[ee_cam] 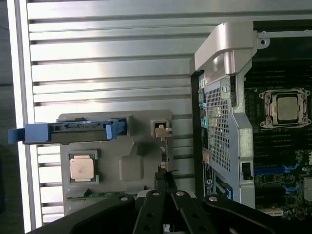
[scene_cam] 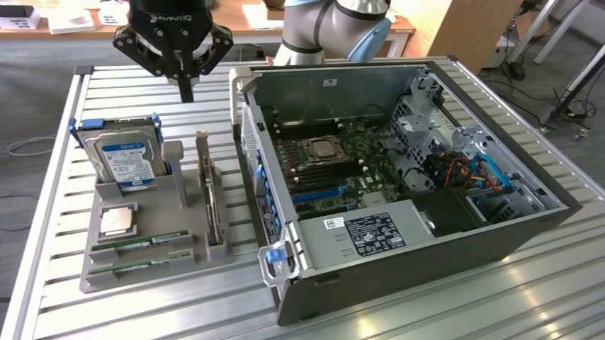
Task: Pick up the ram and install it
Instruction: 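Reach for the ram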
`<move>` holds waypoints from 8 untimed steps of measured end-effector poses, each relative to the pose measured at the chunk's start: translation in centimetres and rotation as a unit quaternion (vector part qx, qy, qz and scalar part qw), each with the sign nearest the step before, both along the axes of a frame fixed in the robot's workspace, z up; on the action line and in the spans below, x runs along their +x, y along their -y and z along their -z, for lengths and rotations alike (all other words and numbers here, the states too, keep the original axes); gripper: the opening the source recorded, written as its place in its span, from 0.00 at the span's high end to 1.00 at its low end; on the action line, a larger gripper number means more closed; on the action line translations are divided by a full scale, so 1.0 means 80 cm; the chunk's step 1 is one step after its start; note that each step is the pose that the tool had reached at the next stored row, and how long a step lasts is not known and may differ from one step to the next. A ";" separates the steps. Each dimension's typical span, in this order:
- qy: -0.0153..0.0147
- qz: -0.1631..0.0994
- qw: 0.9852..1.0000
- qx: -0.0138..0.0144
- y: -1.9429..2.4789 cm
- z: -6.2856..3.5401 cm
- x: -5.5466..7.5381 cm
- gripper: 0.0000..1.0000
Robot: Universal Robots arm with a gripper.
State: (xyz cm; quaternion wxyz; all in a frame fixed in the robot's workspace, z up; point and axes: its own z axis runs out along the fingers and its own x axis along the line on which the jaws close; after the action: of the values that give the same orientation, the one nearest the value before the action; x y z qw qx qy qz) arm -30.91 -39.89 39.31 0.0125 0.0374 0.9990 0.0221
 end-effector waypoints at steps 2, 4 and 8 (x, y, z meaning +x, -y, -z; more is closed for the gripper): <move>0.000 0.000 1.000 0.000 0.0000 0.000 -0.005 0.89; 0.000 0.000 1.000 0.000 0.0000 0.000 -0.010 0.89; 0.000 0.000 1.000 0.000 0.0000 0.000 -0.020 0.89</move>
State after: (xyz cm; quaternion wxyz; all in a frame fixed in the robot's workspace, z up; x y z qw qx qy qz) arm -32.50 -39.89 39.31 0.0125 0.0374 0.9990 0.0221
